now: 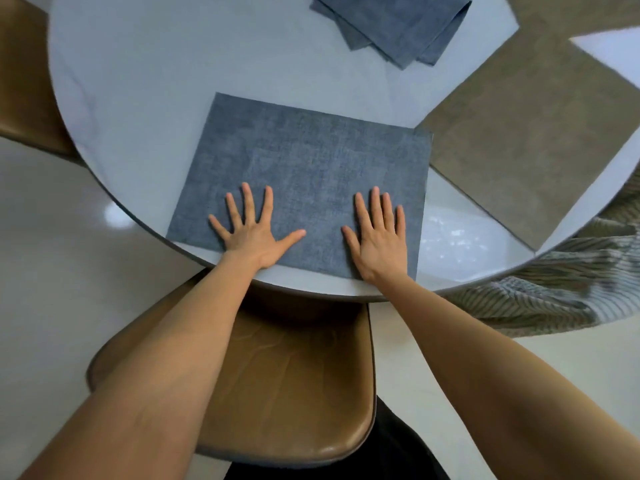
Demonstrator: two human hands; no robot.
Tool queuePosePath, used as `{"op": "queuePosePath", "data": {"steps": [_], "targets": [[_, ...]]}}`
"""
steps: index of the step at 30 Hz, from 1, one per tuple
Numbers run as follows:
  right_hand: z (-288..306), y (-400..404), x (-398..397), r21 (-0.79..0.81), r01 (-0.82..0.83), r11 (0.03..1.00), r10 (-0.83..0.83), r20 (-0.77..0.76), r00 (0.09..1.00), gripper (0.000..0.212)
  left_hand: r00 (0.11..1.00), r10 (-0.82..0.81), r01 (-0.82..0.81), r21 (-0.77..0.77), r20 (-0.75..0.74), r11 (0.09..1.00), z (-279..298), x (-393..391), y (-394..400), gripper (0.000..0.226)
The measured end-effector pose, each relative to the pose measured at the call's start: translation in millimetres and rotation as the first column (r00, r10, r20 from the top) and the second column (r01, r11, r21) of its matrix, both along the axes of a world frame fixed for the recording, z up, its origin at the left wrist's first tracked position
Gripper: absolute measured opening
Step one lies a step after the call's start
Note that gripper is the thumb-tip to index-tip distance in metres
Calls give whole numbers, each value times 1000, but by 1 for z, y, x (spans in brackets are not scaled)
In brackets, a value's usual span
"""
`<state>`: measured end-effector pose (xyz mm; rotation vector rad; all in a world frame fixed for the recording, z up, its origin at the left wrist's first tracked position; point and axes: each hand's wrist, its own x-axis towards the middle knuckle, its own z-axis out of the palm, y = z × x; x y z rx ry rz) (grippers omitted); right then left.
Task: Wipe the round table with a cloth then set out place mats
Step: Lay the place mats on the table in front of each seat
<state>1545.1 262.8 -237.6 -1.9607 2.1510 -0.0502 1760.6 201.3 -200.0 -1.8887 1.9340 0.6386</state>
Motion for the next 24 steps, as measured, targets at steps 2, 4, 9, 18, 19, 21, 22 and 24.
{"op": "queuePosePath", "data": {"steps": [2, 4, 9, 18, 19, 21, 22, 24], "targets": [[-1, -3, 6, 44, 15, 999, -14, -20, 1000, 64, 1000, -10, 11, 40, -25, 999, 1, 8, -1, 107], [3, -4, 20, 79, 61, 995, -59, -24, 998, 65, 998, -54, 55, 62, -19, 997, 5, 16, -3, 109], [15, -12, 87, 22, -88, 996, 87, 46, 995, 67, 998, -67, 67, -55, -8, 996, 0, 54, -6, 111], [31, -21, 163, 312, 239, 919, -244, -26, 970, 61, 924, -383, 383, 13, -13, 924, 2, 172, -18, 82], [40, -28, 181, 284, 321, 903, -330, -19, 944, 57, 890, -455, 456, 54, -29, 888, 15, 183, -28, 80], [57, -41, 215, 229, 398, 889, -416, 37, 909, 37, 837, -544, 547, 48, -65, 836, 44, 197, -42, 60], [66, -46, 235, 216, 409, 887, -431, 67, 900, 30, 832, -548, 550, 1, -84, 835, 60, 209, -50, 50], [81, -54, 270, 240, 383, 892, -413, 86, 907, 26, 836, -541, 537, -66, -87, 841, 86, 236, -62, 42]]}}
